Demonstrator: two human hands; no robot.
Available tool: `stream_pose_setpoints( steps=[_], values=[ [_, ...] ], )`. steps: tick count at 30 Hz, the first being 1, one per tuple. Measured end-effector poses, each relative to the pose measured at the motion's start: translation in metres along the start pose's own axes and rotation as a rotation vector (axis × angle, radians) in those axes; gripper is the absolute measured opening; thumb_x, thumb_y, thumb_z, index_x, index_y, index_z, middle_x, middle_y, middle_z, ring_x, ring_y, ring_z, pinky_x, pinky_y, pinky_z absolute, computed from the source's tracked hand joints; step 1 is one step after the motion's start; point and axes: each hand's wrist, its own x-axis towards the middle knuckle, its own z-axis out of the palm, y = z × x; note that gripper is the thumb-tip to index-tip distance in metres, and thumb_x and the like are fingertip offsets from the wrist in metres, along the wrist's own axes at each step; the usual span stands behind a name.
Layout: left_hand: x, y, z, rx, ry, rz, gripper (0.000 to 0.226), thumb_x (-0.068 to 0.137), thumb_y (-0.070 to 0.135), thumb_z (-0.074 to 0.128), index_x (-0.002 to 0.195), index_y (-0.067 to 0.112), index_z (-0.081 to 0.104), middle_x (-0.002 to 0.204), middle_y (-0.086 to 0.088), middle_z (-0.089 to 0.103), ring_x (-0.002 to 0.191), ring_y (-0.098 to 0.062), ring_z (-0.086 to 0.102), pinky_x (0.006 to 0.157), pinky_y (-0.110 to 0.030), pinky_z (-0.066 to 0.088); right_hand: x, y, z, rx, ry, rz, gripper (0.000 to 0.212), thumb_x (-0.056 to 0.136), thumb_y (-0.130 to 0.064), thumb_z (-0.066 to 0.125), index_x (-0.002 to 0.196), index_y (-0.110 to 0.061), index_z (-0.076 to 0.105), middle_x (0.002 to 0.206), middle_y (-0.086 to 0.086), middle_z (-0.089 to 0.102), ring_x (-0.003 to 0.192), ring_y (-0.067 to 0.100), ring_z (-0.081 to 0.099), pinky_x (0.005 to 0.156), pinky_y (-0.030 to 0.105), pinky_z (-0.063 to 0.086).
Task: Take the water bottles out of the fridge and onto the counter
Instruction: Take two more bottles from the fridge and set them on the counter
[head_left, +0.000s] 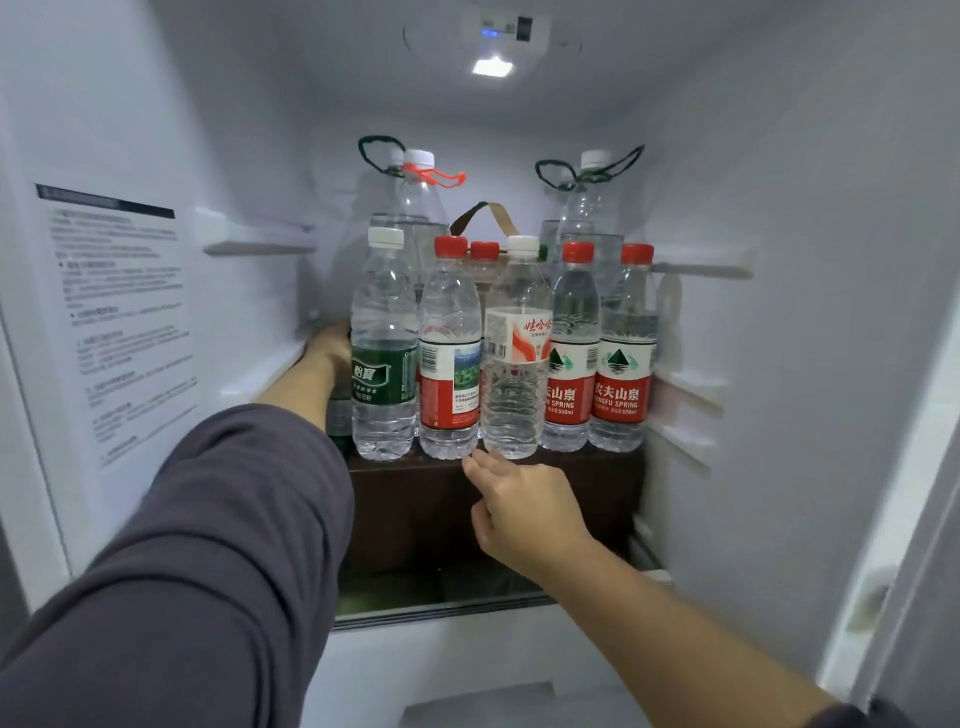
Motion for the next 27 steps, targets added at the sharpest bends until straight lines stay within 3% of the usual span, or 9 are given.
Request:
stream_pose_setpoints(
  steps=[3,9,13,18,23,27],
  values=[
    [0.000,-0.001,-0.003,0.049,-0.013,0.013,0.027,0.102,0.020,0.047,0.098,-0.002,0.063,0.117,-0.032,0.061,0.107,-0.041,0.060,0.102,-0.053,0.046,0.000,0.000,0.001,-0.006,-0.001,-0.001,0.054,0.094,-0.028,0.046,0.147,-0.018,0.044,0.152,-0.001,0.046,0.133,0.020,0.051,0.089,0.038,0.053],
    [-0.023,-0.008,-0.001,0.080,0.213,-0.025,0.043,0.104,0.026,0.031,0.136,0.003,0.048,0.139,-0.021,0.050,0.125,-0.039,0.051,0.107,-0.048,0.042,-0.001,-0.003,-0.002,-0.017,-0.001,0.011,0.054,0.093,-0.028,0.046,0.145,-0.016,0.046,0.147,0.000,0.051,0.130,0.021,0.053,0.087,0.036,0.053],
    [-0.036,-0.007,-0.003,0.278,0.169,0.048,0.041,0.105,0.024,0.025,0.141,0.009,0.037,0.146,-0.017,0.042,0.132,-0.037,0.042,0.113,-0.046,0.031,0.000,-0.003,-0.001,-0.028,-0.004,0.009,0.055,0.094,-0.030,0.046,0.147,-0.016,0.043,0.151,0.001,0.047,0.133,0.020,0.050,0.089,0.036,0.051],
    [-0.043,0.004,-0.012,0.417,0.100,0.038,0.039,0.104,0.026,0.035,0.138,0.008,0.039,0.144,-0.021,0.043,0.127,-0.037,0.047,0.103,-0.039,0.037,-0.002,-0.003,0.002,-0.003,0.040,0.014,0.054,0.095,-0.034,0.045,0.146,-0.018,0.045,0.150,0.001,0.049,0.125,0.019,0.057,0.084,0.034,0.053],
    [-0.062,0.001,-0.014,0.689,0.077,0.137,0.060,0.094,0.009,0.056,0.148,0.005,0.029,0.151,-0.019,0.029,0.134,-0.037,0.039,0.113,-0.041,0.034,-0.005,-0.005,0.008,0.028,0.074,0.053,0.062,0.096,-0.056,0.042,0.147,-0.020,0.045,0.153,-0.001,0.045,0.122,0.014,0.059,0.085,0.034,0.053],
    [-0.079,0.001,-0.016,0.773,0.100,0.159,0.055,0.092,-0.005,0.050,0.144,0.003,0.036,0.151,-0.019,0.025,0.126,-0.040,0.046,0.106,-0.044,0.042,-0.004,-0.005,0.008,-0.001,0.059,0.053,0.072,0.093,-0.068,0.038,0.147,-0.021,0.043,0.153,-0.003,0.044,0.119,0.013,0.060,0.082,0.033,0.053]
  ],
)
